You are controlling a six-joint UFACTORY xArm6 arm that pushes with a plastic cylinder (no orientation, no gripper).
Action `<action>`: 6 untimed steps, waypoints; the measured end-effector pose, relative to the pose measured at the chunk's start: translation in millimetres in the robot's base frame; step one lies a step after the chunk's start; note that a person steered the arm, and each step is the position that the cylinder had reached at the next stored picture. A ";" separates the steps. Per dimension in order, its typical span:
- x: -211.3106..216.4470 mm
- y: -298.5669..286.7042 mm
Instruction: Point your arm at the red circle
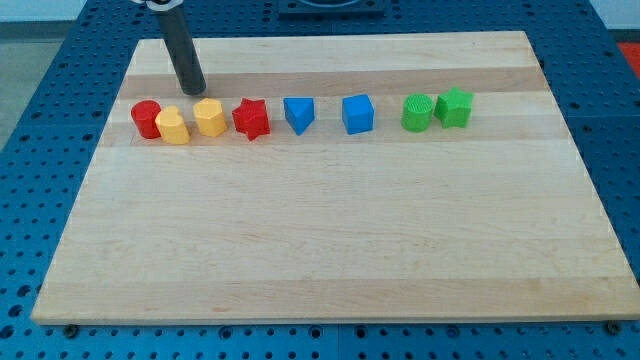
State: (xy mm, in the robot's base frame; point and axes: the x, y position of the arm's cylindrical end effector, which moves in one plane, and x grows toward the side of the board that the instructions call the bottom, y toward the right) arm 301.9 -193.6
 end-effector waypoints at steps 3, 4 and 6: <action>0.0 -99.9; 0.8 -99.9; 67.3 -99.9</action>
State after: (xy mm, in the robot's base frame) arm 369.1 -293.5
